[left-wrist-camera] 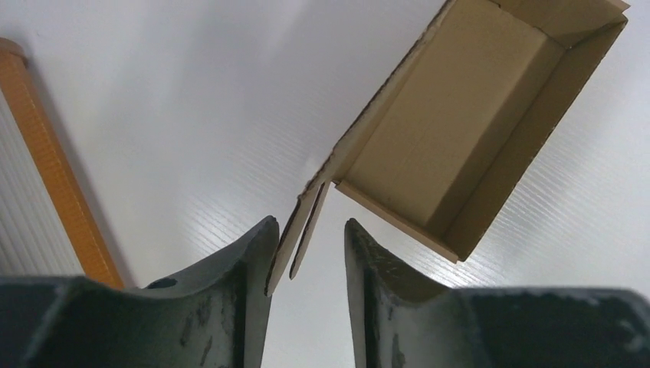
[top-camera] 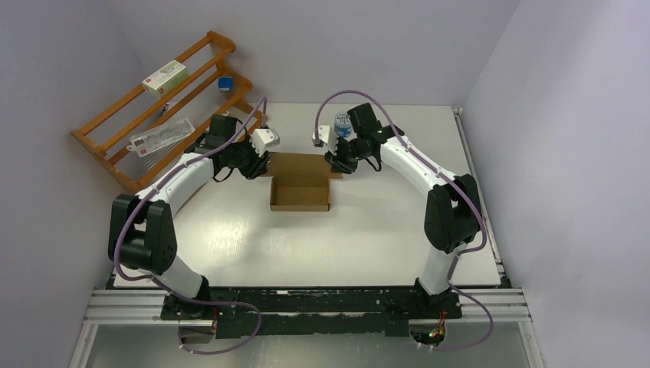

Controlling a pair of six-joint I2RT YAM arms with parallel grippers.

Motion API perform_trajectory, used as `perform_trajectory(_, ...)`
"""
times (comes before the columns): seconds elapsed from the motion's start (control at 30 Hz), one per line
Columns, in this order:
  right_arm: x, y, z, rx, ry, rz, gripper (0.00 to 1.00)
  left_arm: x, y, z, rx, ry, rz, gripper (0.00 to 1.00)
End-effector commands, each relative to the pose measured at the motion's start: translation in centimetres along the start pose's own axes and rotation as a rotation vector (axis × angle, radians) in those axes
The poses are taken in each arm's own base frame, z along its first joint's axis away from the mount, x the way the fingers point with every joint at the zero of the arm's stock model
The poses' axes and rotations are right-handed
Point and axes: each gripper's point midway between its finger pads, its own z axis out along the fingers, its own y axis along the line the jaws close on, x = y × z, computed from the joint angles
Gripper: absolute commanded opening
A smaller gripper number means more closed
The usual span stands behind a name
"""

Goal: Fold the paper box

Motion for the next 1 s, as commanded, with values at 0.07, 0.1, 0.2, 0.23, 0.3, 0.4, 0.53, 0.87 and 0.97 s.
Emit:
perform_trajectory(0.07,-0.2,-0.1,0.4,0.003,0.005,0.017,0.22,-1.2,-0.4,0.3,0.049,-0.041,0.019,0.30)
perform_trajectory(0.1,-0.2,-0.1,0.4,0.005,0.004,0.023,0.20,-1.2,-0.5,0.3,0.050,-0.043,0.014,0.28)
perform_trajectory(0.2,-0.3,-0.2,0.5,0.016,0.005,0.040,0.15,-1.5,-0.8,0.2,0.054,-0.049,0.001,0.23)
perform_trajectory(0.23,-0.3,-0.1,0.6,0.022,0.005,0.047,0.12,-1.5,-0.9,0.2,0.048,-0.049,-0.007,0.20)
perform_trajectory(0.3,-0.3,0.2,0.9,0.017,0.010,0.054,0.07,-1.6,-1.1,0.1,0.040,-0.050,-0.027,0.16)
perform_trajectory(0.4,-0.5,0.6,1.5,0.024,0.018,0.075,0.03,-1.7,-1.3,0.0,0.014,-0.042,-0.065,0.14)
perform_trajectory(0.53,-0.6,0.2,2.0,0.084,0.011,0.129,0.00,-2.0,-1.0,-0.4,-0.036,-0.036,-0.136,0.10)
perform_trajectory(0.87,-0.9,-1.8,1.9,0.239,0.005,0.299,0.00,-2.2,-1.4,-1.1,-0.094,-0.033,-0.291,0.06)
perform_trajectory(0.97,-1.1,-1.8,1.6,0.246,-0.008,0.270,0.10,-1.7,-0.8,-1.7,-0.153,-0.025,-0.266,0.13)
